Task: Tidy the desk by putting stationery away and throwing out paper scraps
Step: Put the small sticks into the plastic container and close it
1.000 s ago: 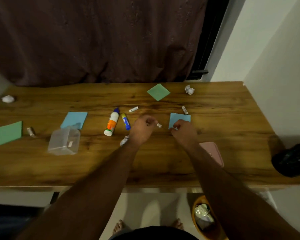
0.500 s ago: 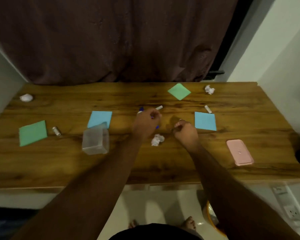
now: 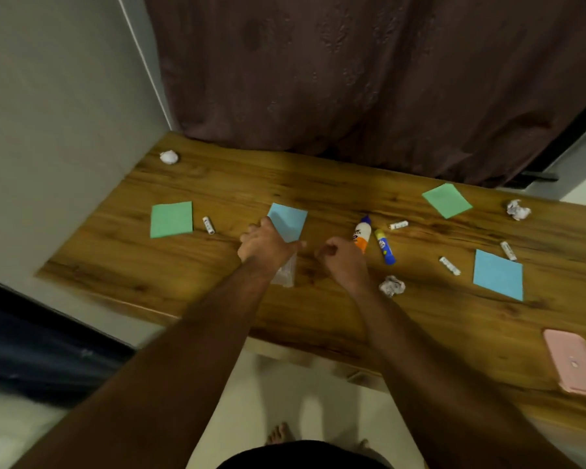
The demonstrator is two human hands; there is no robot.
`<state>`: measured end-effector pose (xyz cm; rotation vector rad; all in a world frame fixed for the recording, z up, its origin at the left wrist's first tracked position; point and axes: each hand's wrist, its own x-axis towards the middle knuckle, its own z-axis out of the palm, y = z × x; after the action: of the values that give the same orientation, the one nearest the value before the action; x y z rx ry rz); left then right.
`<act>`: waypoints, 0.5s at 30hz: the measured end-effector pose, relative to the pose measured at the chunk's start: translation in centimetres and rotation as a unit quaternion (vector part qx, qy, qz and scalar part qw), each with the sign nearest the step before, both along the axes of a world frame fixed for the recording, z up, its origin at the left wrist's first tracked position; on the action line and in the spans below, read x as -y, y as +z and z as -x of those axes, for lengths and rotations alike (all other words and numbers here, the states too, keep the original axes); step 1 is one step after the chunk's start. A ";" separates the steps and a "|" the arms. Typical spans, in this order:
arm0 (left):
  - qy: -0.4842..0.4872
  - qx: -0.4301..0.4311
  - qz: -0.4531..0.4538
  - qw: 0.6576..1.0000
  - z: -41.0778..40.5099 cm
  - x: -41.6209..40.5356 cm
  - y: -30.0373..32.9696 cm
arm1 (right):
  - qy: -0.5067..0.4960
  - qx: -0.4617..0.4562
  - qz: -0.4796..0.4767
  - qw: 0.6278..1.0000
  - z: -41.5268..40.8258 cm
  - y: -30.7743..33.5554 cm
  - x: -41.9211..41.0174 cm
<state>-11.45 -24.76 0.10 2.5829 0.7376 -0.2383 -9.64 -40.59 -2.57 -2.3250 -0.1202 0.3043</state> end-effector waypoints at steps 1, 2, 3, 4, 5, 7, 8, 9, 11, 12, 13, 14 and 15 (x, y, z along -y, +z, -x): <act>0.005 -0.010 0.002 1.000 0.1 0.0 -0.2 | -0.007 -0.011 -0.004 1.000 0.0 -0.2 -0.4; 0.009 -0.019 0.003 1.000 0.2 0.1 -0.4 | -0.014 -0.018 -0.011 1.000 -0.1 -0.5 -0.6; 0.013 -0.024 0.006 1.000 0.3 0.2 -0.6 | -0.018 -0.028 -0.014 0.999 0.0 -0.6 -0.9; 0.016 -0.024 0.011 1.000 0.4 0.2 -0.7 | -0.013 -0.033 -0.016 0.999 -0.1 -0.8 -1.1; 0.018 -0.018 0.017 1.000 0.6 0.2 -1.0 | -0.008 -0.043 -0.011 0.999 0.1 -0.7 -1.4; 0.018 -0.004 0.028 0.999 0.7 0.1 -1.2 | -0.005 -0.072 -0.022 0.997 0.1 -0.9 -1.7; 0.022 0.001 0.040 0.999 0.7 0.1 -1.0 | -0.012 -0.086 -0.036 0.996 0.0 -1.0 -1.8; 0.030 0.007 0.062 0.998 0.6 0.1 -0.9 | -0.021 -0.105 -0.054 0.993 0.0 -0.9 -1.7; 0.050 0.028 0.131 0.990 0.4 0.3 -0.3 | -0.050 -0.134 -0.098 0.985 -0.3 -0.8 -1.4; 0.066 0.047 0.182 0.980 0.2 0.4 0.0 | -0.070 -0.146 -0.123 0.979 -0.6 -0.8 -1.3; 0.084 0.070 0.250 0.962 -0.1 0.8 0.2 | -0.093 -0.151 -0.155 0.972 -0.4 0.1 -1.0; 0.100 0.096 0.327 0.935 -0.4 1.1 0.4 | -0.115 -0.160 -0.188 0.962 -0.3 0.7 -0.7; 0.113 0.112 0.400 0.903 -0.7 1.5 0.3 | -0.132 -0.171 -0.225 0.950 -0.3 1.6 -0.4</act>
<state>-10.80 -26.25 0.39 1.6936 0.6628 -0.1261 -9.30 -40.23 -0.99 -1.7804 0.2667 0.4828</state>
